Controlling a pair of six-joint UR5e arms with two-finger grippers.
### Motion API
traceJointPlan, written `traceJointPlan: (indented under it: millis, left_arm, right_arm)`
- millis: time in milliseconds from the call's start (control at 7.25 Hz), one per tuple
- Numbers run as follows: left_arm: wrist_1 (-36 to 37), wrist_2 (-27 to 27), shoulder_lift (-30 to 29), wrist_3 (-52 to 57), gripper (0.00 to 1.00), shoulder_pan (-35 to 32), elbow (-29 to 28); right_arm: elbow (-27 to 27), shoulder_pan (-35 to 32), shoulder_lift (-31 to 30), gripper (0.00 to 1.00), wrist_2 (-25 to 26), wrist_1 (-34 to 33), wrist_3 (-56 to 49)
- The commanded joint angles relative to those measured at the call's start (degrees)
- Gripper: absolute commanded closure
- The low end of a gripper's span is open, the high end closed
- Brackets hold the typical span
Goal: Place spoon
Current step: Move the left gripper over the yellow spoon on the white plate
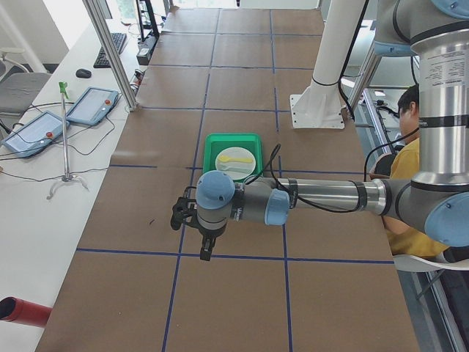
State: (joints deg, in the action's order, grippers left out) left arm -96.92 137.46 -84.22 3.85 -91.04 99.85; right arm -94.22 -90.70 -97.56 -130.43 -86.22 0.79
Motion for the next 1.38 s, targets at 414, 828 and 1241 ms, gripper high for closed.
traceJointPlan:
  millis: [414,828,1241]
  left_arm:
    - [-15.50,-12.00,-2.52,-48.00,0.00,30.56,12.91]
    - [-17.60,-22.73,-10.06,-67.26,0.00,47.58,9.33]
    - [-17.51,-25.22,-15.18,-69.33,0.28,52.27,4.21]
  right_arm:
    - [0.00,0.00,0.00,0.00,0.00,0.00,0.00]
    - [0.00,0.00,0.00,0.00,0.00,0.00,0.00]
    - [0.00,0.00,0.00,0.00,0.00,0.00,0.00]
